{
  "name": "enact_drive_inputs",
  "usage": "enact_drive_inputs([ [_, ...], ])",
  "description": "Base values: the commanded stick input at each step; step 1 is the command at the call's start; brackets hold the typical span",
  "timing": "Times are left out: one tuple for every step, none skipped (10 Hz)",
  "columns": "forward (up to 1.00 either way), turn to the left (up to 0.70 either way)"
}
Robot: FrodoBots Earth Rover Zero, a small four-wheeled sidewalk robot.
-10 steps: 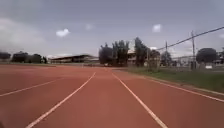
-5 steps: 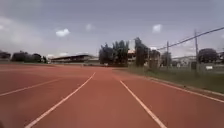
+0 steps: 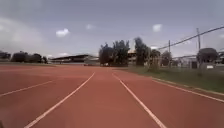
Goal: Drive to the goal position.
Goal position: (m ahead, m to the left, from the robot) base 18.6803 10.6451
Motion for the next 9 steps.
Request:
enact_drive_inputs([
  [0.45,0.00],
  [0.45,0.00],
  [0.45,0.00],
  [0.45,0.00],
  [0.45,0.00],
  [0.45,0.00],
  [0.45,0.00],
  [0.45,0.00],
  [0.45,0.00],
])
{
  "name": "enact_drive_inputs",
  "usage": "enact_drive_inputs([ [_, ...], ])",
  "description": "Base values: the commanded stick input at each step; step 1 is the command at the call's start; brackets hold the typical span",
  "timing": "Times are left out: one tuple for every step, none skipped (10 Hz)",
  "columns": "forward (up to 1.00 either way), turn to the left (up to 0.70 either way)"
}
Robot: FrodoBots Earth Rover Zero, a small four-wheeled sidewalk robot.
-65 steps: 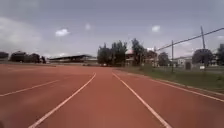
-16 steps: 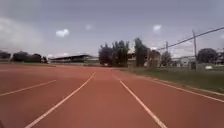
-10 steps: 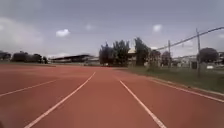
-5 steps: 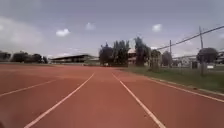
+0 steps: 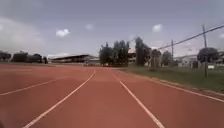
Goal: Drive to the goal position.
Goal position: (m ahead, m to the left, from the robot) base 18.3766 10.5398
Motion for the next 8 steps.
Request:
enact_drive_inputs([
  [0.45,0.00],
  [0.45,0.00],
  [0.45,0.00],
  [0.45,0.00],
  [0.45,0.00],
  [0.45,0.00],
  [0.45,0.00],
  [0.45,0.00],
])
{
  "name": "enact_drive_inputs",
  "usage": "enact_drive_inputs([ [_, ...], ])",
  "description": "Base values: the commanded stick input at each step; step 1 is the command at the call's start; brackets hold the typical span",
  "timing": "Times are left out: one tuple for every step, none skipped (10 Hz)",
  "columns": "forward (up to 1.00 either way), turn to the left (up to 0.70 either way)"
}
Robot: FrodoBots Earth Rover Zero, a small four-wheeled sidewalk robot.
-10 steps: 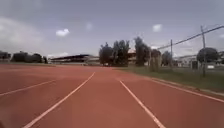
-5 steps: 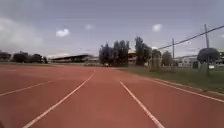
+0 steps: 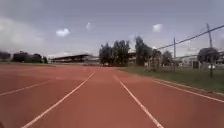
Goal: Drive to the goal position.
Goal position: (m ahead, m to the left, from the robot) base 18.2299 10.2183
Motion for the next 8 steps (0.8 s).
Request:
enact_drive_inputs([
  [0.45,0.00],
  [0.45,0.00],
  [0.45,0.00],
  [0.45,0.00],
  [0.45,0.00],
  [0.45,0.00],
  [0.45,0.00],
  [0.45,0.00],
])
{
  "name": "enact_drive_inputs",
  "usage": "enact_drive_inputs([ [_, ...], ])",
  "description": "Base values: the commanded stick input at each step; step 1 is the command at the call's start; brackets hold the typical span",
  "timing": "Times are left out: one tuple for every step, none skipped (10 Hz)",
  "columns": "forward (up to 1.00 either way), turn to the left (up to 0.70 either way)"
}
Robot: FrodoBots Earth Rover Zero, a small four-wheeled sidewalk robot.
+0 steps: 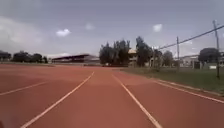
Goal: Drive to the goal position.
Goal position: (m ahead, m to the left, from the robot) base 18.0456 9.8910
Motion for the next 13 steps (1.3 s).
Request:
enact_drive_inputs([
  [0.45,0.00],
  [0.45,0.00],
  [0.45,0.00],
  [0.45,0.00],
  [0.45,0.00],
  [0.45,0.00],
  [0.45,0.00],
  [0.45,0.00],
  [0.45,0.00],
  [0.45,0.00],
  [0.45,0.00],
  [0.45,0.00],
  [0.45,0.00],
])
